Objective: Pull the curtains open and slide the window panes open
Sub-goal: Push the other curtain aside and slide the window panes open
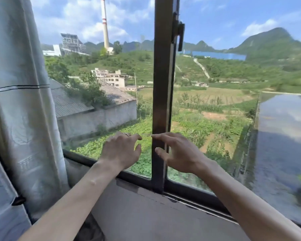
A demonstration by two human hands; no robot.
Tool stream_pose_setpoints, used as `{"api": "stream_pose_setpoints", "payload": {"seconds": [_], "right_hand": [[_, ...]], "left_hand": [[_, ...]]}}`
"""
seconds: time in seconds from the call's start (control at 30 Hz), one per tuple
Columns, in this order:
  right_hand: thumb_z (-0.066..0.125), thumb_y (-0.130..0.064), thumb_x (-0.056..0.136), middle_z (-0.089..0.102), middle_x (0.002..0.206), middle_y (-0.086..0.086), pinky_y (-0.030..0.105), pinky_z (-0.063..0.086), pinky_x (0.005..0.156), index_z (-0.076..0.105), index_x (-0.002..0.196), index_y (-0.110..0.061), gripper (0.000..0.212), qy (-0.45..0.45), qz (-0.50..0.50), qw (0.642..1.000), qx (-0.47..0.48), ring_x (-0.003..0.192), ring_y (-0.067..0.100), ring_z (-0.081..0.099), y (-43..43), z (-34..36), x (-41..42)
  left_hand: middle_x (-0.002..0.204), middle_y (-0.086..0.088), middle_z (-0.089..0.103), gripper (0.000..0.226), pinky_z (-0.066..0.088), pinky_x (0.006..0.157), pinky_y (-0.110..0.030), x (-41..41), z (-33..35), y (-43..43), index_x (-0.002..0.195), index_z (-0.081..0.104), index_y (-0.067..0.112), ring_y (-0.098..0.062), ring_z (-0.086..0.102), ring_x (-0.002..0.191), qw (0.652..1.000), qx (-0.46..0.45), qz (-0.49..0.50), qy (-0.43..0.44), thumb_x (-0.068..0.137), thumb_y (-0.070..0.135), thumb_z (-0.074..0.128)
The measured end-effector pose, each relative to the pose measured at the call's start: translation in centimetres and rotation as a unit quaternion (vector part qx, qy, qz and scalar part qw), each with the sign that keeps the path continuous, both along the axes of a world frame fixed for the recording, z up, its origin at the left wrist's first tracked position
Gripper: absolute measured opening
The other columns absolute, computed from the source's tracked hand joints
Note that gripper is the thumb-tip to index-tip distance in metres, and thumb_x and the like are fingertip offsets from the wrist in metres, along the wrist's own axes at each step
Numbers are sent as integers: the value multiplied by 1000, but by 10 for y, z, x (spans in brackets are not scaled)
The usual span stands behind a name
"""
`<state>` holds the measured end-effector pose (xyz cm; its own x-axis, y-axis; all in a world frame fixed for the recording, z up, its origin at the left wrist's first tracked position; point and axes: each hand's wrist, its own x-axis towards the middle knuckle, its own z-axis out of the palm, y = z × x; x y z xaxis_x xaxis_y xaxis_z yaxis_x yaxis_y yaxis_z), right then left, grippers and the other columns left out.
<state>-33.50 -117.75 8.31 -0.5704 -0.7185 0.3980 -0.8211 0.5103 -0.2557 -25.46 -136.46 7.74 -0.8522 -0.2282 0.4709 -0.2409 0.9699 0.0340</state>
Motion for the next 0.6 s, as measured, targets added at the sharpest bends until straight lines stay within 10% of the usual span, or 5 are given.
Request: {"api": "stream_pose_setpoints", "payload": {"seconds": [0.23,0.5,0.6], "right_hand": [[50,-46,97,49,146,-5,47,46,103,39,147,-38,52,-3,-209,978,10,133,19,43,168,0,24],[49,-51,94,54,140,-14,37,46,98,47,140,-45,46,-45,-455,889,-10,129,13,48,335,-24,118],[49,-50,94,53,141,-15,35,44,100,48,140,-43,46,-49,-523,851,-12,131,14,46,388,-28,159]], "left_hand": [[109,-2,69,39,48,89,-43,-34,2,132,131,56,35,-25,60,106,981,23,-190,-24,96,46,46],[104,4,73,38,58,77,-41,-44,-7,272,131,57,37,-14,58,67,924,34,-378,-49,95,47,49],[115,7,72,38,58,72,-36,-41,-13,329,130,57,39,-17,68,80,900,33,-429,-68,94,45,49]]}}
